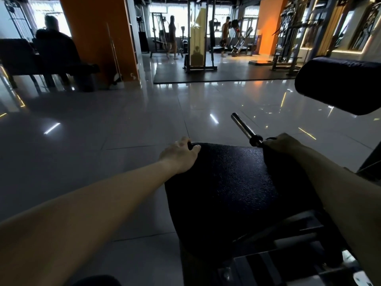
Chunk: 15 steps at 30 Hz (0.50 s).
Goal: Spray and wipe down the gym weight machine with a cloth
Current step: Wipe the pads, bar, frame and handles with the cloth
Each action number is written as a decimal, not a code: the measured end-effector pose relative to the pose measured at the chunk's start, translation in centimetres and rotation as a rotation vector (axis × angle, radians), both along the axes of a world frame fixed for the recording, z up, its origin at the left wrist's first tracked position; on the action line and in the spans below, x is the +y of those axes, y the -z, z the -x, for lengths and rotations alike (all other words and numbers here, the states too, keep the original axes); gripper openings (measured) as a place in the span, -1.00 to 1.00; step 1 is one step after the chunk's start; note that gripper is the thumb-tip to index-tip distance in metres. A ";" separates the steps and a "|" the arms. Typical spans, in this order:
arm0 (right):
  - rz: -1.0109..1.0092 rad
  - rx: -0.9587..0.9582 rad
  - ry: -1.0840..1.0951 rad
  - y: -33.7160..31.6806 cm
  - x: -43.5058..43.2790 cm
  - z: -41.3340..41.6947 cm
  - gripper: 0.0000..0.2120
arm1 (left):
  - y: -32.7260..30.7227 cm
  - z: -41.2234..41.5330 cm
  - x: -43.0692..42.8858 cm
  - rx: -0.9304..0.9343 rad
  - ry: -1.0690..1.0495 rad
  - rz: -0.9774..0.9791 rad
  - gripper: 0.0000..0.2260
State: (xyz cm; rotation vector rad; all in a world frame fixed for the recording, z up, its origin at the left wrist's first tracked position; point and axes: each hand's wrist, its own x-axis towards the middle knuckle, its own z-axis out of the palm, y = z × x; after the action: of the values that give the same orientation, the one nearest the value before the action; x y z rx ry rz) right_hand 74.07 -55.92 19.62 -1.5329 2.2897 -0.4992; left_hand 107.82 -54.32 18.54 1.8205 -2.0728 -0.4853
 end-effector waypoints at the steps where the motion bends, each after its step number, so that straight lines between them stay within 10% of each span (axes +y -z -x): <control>1: 0.004 -0.006 0.016 0.3 0.1 0.5 -0.55 | 0.0 0.0 0.0 0.005 0.005 -0.007 -0.52; 15: 0.059 0.022 0.317 1.2 12.9 4.7 -0.59 | 0.6 -0.5 -0.4 -0.017 0.012 0.008 -0.54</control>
State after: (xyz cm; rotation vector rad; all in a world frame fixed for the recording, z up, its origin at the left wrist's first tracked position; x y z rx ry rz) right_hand 69.38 -42.98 18.40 -1.2076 2.5698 -0.6390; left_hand 108.35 -54.69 17.94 1.8155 -2.0950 -0.4657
